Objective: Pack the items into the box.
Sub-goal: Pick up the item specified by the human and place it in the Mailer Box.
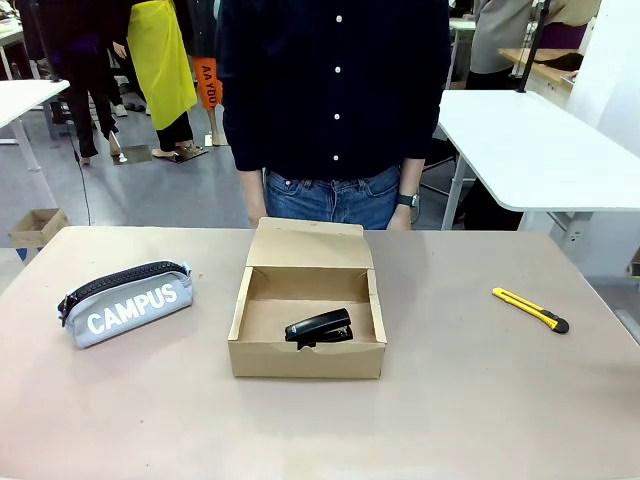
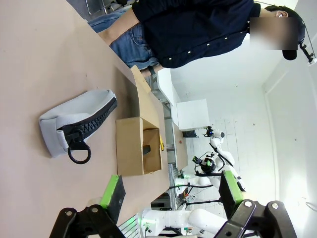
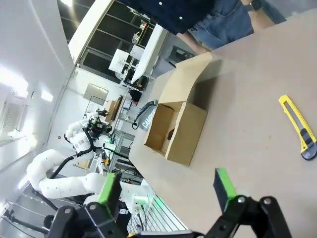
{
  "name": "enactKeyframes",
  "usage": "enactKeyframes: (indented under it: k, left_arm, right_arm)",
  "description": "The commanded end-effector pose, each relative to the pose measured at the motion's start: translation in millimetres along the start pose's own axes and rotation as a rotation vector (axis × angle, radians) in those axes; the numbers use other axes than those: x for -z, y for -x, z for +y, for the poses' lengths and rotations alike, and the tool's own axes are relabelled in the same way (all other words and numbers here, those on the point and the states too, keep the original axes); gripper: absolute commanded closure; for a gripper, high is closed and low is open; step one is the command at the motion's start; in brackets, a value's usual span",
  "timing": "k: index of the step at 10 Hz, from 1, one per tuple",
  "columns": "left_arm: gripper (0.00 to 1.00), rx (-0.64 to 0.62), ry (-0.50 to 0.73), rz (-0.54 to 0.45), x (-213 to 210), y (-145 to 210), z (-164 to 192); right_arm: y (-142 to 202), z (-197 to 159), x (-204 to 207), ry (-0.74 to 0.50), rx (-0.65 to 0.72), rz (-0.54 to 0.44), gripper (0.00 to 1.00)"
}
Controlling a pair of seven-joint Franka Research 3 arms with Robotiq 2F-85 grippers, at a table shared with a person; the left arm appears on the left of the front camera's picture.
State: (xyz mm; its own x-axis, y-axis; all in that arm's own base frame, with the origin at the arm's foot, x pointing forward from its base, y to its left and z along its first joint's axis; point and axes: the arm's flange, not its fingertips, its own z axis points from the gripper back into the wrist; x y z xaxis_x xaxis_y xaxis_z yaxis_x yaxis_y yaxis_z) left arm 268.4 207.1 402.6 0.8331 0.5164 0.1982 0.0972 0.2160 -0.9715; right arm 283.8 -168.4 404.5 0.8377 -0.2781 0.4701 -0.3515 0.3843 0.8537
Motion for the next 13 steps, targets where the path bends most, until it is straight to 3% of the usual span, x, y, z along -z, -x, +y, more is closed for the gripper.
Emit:
enactKeyframes:
  k: [1, 13]
  left_arm:
    - [0.0, 0.021, 0.026, -0.011, 1.6, 1.5, -0.6]
    - [0.0, 0.021, 0.026, -0.011, 1.6, 1.5, -0.6]
  right_arm:
    - [2.0, 7.5, -6.3, 0.0, 0.021, 0.014, 0.0]
    - [2.0, 7.5, -6.3, 0.0, 0.021, 0.014, 0.0]
